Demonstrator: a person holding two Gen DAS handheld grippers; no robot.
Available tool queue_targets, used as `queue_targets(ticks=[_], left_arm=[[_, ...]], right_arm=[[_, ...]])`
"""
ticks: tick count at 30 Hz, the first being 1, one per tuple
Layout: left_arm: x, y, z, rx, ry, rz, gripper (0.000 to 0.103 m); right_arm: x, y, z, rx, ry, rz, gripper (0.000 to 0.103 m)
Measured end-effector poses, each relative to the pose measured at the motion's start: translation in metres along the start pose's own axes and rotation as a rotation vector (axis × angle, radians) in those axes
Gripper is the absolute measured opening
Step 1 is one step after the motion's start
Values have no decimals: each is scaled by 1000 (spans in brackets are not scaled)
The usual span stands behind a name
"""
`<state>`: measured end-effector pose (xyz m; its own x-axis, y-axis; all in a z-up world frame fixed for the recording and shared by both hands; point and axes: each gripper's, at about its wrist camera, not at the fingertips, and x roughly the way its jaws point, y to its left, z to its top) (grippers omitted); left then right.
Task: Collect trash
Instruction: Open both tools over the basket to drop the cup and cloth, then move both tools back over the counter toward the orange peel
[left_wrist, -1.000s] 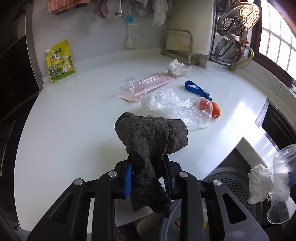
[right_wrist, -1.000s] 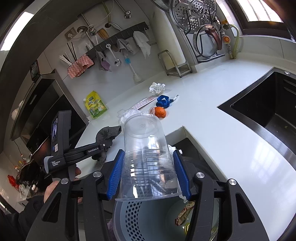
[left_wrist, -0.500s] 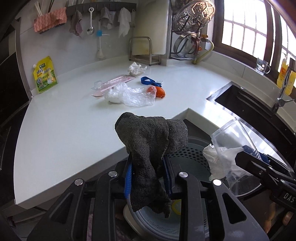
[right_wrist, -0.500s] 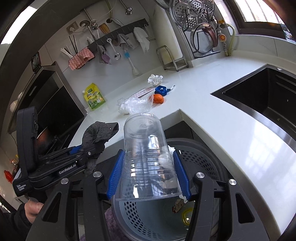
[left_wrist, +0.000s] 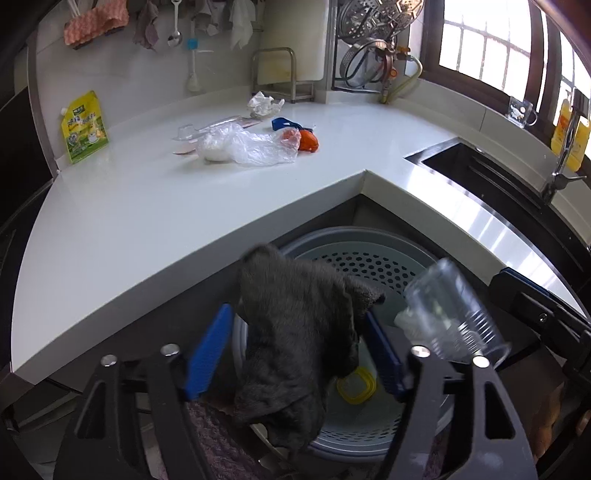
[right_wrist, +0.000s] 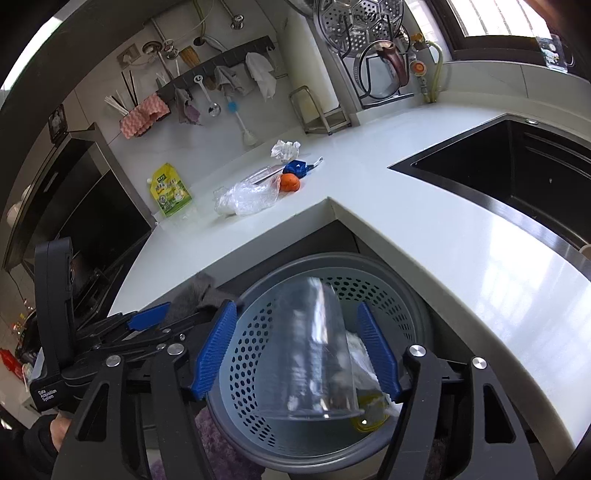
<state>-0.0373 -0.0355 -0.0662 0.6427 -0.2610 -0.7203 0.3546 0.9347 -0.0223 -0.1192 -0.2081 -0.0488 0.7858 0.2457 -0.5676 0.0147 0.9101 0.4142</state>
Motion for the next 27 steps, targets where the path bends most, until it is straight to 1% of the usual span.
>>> queue_targets(ticks=[2,4,14,17,22,27], left_arm=[[-6,3,2,-5,-24,7,80],[-7,4,3,-6,-27,15,80],[0,5,1,-23,2,13,81],[1,7,0,-33,2,22,85],[-1,11,0,-44,-3,32,85],[-4,14,0,-51,-16,43,89]], right_arm=[[-4,-3,2,13,-14,1,69],[-5,-5,3,16,-14,-2,69],[-4,-7,-2,12,0,-21,69],[-3,-5,-3,1,8,-27,69],[-3,-2,-6,-10,17,-29,69],[0,0,-8,-23,28,-30,69]])
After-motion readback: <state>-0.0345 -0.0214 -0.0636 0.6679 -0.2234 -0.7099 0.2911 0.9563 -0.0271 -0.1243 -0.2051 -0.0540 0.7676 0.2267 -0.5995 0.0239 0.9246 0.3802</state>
